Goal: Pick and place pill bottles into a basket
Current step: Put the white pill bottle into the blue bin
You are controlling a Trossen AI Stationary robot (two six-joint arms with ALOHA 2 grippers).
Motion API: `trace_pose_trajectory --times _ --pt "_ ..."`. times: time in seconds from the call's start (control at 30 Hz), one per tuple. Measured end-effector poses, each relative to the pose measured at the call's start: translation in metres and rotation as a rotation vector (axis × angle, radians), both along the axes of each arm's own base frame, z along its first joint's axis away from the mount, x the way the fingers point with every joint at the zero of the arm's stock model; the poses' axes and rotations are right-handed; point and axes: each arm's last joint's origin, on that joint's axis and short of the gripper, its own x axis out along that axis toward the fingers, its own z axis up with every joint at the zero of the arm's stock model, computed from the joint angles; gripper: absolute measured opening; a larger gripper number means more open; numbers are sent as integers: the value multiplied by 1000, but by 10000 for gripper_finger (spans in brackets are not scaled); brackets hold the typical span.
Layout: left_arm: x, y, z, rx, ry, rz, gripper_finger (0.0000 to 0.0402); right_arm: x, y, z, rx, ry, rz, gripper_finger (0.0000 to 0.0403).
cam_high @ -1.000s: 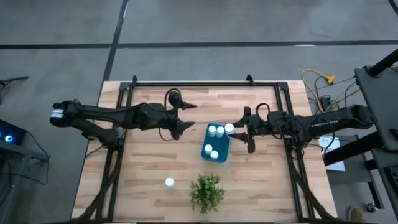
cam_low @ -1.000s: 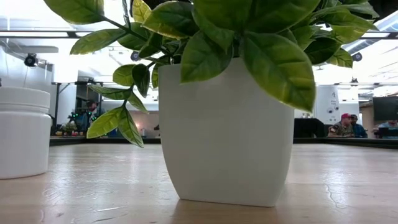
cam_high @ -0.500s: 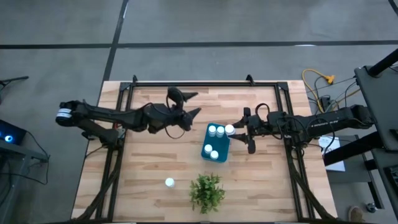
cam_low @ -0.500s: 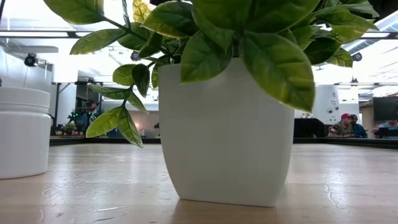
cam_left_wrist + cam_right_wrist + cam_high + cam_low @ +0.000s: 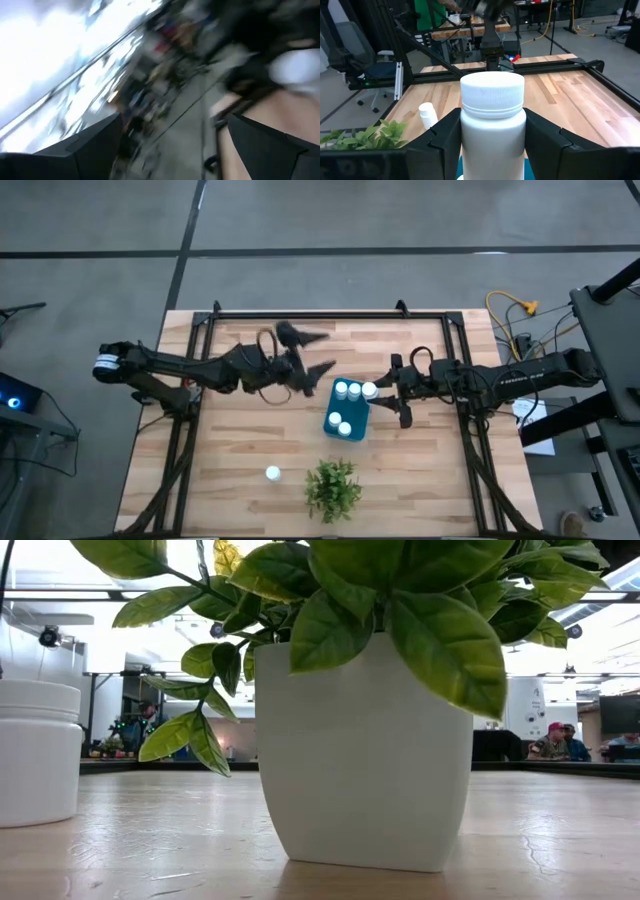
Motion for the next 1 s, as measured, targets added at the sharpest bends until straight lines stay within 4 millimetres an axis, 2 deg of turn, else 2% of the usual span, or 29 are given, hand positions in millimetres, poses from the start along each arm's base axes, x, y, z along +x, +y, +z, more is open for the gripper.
trace_pose_trajectory --times 0.1,0.27,0.57,0.7,0.8,1.0 --pt "1 -6 -9 98 128 -114 343 0 0 0 0 0 0 164" --pt "3 -10 -13 152 253 -135 343 0 0 0 -1 0 4 164" --pt "1 -19 18 184 237 -160 343 0 0 0 -3 2 4 164" --pt "1 -20 31 101 175 -166 343 0 1 0 1 2 21 164" --pt "0 -20 36 62 163 -181 343 0 1 0 10 3 22 164" --pt "4 -24 28 85 297 -198 343 0 1 0 13 2 24 164"
